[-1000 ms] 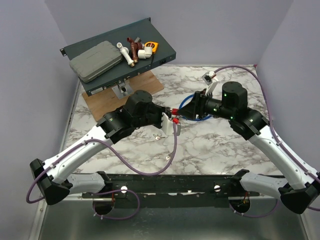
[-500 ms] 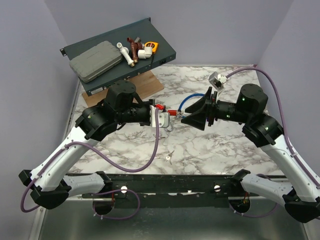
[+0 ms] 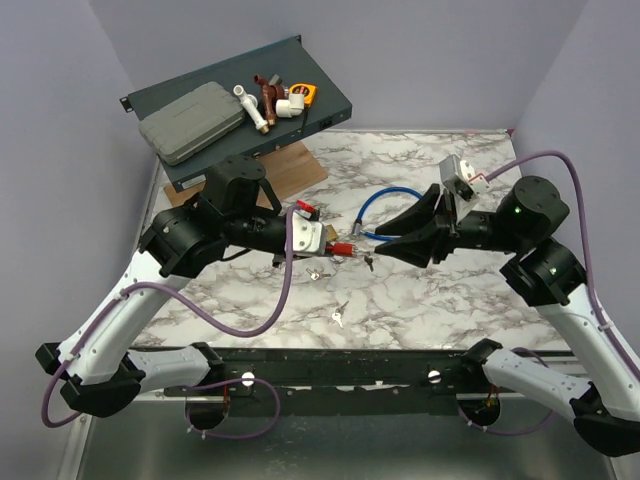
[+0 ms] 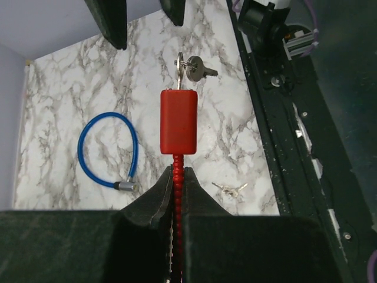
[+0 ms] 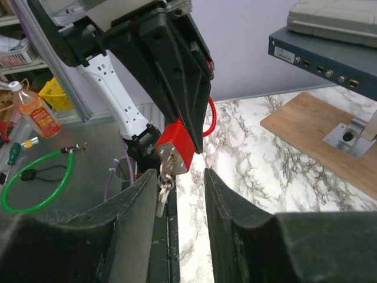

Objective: Unlock with the key
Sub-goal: Pick up the lock from the center of the board, then unlock the lock.

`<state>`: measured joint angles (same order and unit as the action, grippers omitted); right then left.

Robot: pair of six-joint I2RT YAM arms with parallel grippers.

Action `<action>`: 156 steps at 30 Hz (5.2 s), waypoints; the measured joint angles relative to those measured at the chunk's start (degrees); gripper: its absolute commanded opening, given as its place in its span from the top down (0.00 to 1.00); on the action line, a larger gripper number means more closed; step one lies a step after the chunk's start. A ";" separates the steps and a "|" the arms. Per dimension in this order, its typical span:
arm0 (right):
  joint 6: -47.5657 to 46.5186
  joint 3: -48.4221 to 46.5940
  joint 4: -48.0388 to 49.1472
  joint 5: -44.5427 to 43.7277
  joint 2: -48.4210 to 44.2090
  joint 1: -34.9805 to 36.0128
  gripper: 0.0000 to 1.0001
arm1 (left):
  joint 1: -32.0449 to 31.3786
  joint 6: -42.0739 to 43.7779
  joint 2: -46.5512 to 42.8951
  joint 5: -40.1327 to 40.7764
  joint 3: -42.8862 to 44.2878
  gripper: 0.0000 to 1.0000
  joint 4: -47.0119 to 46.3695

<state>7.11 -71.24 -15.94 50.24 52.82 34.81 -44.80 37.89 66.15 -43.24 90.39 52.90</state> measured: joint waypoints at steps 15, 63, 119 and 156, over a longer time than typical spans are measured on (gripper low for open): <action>-1.60 -2.82 1.57 0.96 -2.01 0.00 0.61 | 4.61 -16.24 3.39 -10.82 3.45 1.00 0.70; -1.55 -5.03 -0.09 3.15 4.52 0.00 0.99 | 4.61 -25.35 4.15 -8.37 4.90 1.00 -0.90; -2.27 -11.06 -10.91 -9.27 5.99 7.26 0.72 | 2.29 -17.44 5.62 -1.46 11.04 1.00 4.98; 6.34 -9.46 -8.33 -13.79 7.85 7.23 0.99 | -0.63 -10.36 5.75 6.75 12.90 1.00 8.44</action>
<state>13.45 -80.71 -24.27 36.45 60.66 42.04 -45.43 27.53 71.90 -36.49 103.28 61.34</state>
